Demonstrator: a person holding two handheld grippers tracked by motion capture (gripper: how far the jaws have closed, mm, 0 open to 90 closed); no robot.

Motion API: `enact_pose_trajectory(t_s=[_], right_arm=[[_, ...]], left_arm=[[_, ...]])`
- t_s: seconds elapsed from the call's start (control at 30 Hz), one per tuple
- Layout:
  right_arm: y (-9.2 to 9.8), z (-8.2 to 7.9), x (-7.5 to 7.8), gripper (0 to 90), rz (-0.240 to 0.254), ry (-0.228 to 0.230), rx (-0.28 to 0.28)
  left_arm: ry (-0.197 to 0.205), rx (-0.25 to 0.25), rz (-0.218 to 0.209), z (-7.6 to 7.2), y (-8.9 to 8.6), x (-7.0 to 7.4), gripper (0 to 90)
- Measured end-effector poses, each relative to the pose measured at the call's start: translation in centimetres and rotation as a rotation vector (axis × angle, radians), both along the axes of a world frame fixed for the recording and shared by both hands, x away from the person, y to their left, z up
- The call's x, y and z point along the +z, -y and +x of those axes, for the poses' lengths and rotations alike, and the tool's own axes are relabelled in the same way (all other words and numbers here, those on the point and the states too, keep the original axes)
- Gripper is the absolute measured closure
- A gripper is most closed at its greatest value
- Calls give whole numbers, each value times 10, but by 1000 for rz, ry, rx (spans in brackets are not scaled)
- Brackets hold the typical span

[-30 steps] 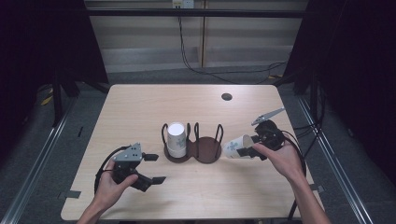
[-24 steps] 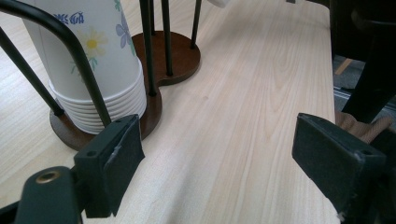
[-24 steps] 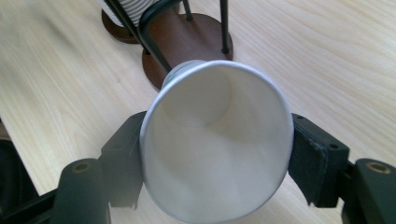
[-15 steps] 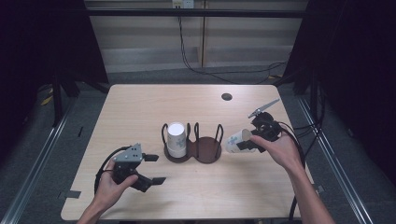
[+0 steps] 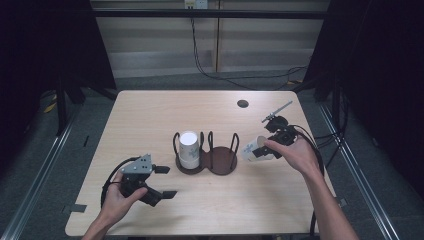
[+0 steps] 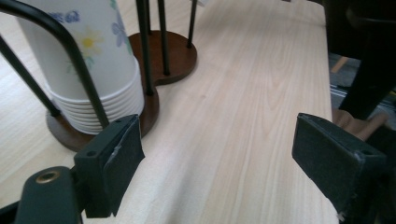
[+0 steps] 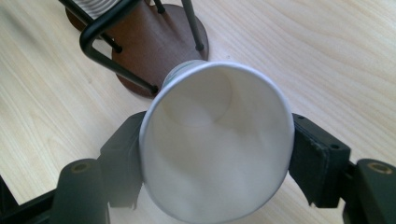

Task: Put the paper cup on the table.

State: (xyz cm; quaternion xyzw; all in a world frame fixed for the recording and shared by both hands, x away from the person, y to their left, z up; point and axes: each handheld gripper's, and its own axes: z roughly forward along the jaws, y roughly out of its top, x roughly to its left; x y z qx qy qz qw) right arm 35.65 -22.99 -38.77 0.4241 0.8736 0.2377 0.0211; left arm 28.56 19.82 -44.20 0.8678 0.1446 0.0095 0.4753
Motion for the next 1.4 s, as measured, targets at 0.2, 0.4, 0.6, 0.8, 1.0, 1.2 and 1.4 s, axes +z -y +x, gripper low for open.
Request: enact_pose_trajectory(t_s=[0.2, 0.4, 0.6, 0.8, 1.0, 1.2, 1.4], right_arm=[[3, 7, -3, 275, -51, -20, -24], [4, 14, -13, 269, -122, -57, -28], [2, 17, -19, 259, -167, -76, -32], [0, 19, -21, 239, -187, -71, -38], [0, 21, -23, 239, -192, -69, -43], [-3, 25, -28, 234, -215, -75, -43], [-9, 27, -31, 218, -216, -44, -56]], left_arm=[[1, 19, -3, 1, -3, 1, 161], [-7, 20, -2, 2, -2, -2, 161], [-12, 25, 4, 3, -3, -3, 161], [-15, 28, -2, 3, -5, -4, 161], [-17, 29, -4, 4, -5, -3, 161], [-18, 26, 4, 3, -4, -4, 161], [-19, 29, 2, 3, -4, -4, 161]])
